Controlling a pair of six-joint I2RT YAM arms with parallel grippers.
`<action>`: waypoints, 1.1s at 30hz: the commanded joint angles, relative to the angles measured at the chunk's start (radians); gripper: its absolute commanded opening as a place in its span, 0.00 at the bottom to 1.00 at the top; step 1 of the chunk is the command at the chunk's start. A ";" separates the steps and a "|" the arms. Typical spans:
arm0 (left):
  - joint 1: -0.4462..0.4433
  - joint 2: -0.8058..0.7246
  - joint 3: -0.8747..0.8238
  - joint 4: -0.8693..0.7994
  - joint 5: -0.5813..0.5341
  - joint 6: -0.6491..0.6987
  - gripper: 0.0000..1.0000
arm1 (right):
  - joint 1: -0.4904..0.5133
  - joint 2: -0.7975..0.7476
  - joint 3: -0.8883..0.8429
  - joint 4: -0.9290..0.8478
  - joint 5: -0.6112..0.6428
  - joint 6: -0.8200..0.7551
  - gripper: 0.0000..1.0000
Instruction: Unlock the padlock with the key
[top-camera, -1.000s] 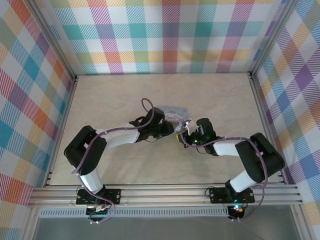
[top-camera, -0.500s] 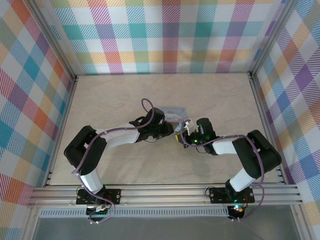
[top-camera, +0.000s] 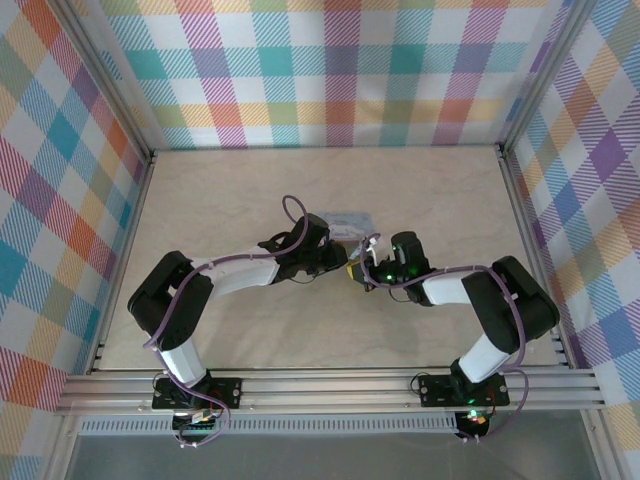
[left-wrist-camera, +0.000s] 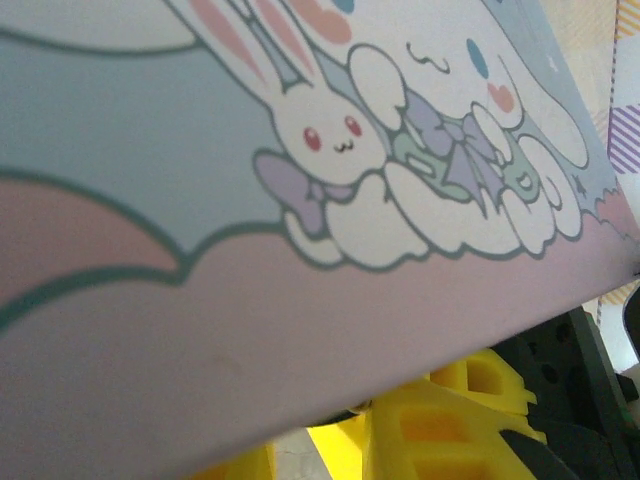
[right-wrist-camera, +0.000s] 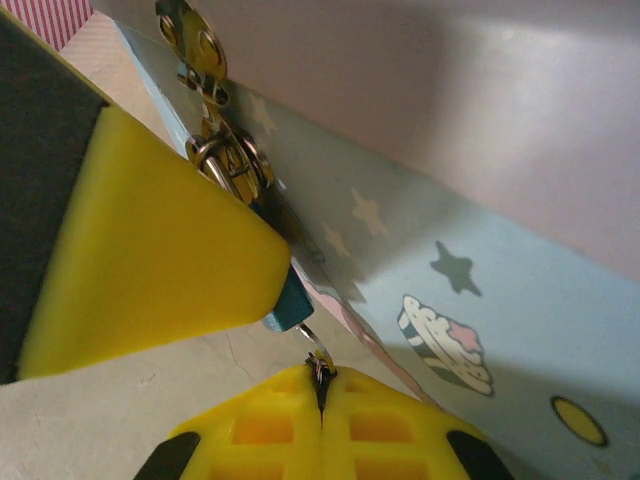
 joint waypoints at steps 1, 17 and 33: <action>-0.013 -0.002 0.028 0.018 0.055 0.010 0.21 | 0.011 0.002 0.059 0.134 -0.033 0.019 0.00; -0.013 0.035 0.024 0.016 0.033 0.016 0.21 | 0.011 -0.006 0.052 0.042 0.029 0.007 0.00; -0.013 0.131 0.038 0.042 0.028 0.008 0.21 | 0.010 0.037 -0.024 0.037 0.051 0.024 0.00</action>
